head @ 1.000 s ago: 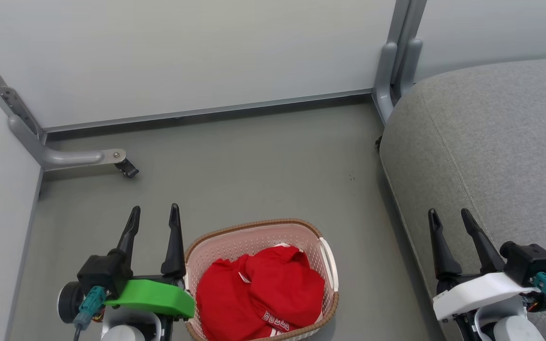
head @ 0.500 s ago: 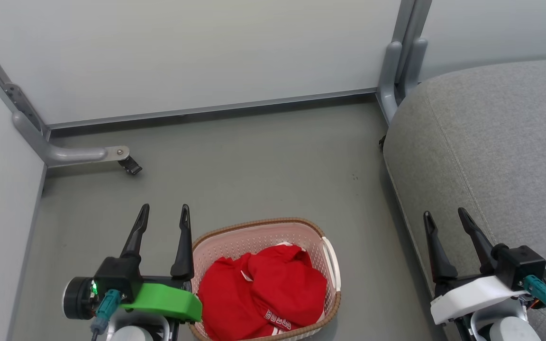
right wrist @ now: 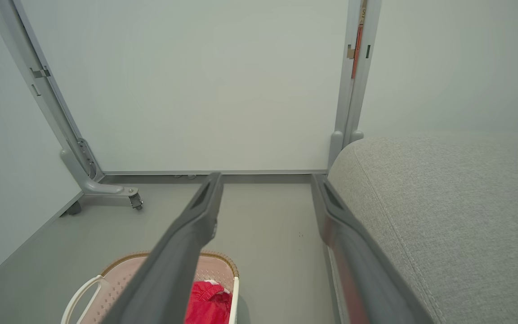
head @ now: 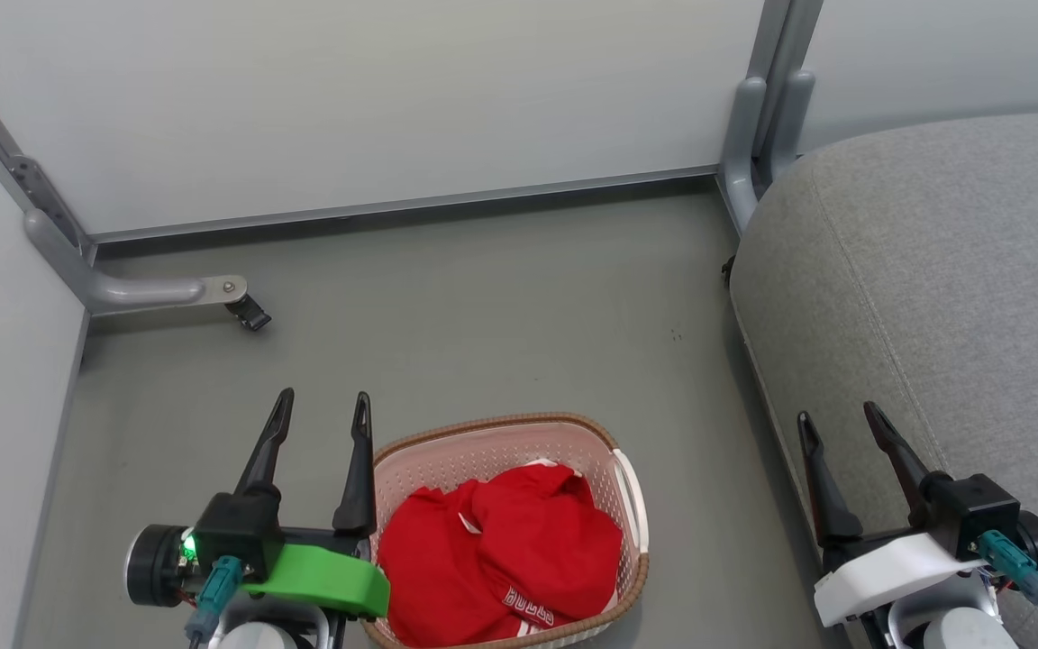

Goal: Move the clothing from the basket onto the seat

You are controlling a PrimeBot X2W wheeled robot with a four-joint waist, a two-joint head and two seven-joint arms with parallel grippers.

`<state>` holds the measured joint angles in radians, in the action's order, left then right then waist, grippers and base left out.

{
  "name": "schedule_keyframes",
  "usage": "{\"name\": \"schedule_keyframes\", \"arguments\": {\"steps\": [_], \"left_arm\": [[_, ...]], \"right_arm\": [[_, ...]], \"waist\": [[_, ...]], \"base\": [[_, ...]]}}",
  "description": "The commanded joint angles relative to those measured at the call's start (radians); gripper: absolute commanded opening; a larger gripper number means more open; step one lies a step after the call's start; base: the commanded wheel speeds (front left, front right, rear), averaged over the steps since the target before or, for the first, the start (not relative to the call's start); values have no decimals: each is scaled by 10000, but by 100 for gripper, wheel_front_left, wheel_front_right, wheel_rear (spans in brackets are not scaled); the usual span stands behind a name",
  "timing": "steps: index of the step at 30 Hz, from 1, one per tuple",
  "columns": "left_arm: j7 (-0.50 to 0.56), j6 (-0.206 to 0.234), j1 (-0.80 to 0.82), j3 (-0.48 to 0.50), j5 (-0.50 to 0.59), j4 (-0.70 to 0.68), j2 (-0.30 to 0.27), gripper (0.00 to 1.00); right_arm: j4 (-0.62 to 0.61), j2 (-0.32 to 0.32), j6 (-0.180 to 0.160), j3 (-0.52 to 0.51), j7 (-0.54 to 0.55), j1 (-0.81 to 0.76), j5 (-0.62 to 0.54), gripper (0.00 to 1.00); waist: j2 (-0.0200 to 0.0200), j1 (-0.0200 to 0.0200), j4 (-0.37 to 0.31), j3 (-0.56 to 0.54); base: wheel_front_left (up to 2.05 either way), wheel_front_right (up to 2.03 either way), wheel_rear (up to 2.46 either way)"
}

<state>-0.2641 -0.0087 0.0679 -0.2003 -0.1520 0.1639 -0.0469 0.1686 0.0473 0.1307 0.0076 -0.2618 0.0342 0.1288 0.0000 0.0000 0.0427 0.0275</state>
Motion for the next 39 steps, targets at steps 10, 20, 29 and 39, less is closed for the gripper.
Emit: {"name": "schedule_keyframes", "arguments": {"steps": [10,20,29,39], "left_arm": [[-7,-23,-88,-26,-108,113,-62,100],[-7,-164,-1,-69,7,263,-61,100],[-7,-653,675,-95,425,764,-72,100],[-6,-1038,1670,-145,676,1801,-341,100]], "right_arm": [[116,56,0,-7,-49,-10,38,100],[177,55,0,36,-49,47,116,100],[27,55,0,172,-49,302,5,100],[-279,49,0,791,-48,862,151,100]], "waist": [[0,0,25,16],[0,0,-4,32],[0,0,-293,452],[0,0,-1291,1331]], "base": [[0,0,0],[0,0,0],[0,0,0],[0,0,0]]}}
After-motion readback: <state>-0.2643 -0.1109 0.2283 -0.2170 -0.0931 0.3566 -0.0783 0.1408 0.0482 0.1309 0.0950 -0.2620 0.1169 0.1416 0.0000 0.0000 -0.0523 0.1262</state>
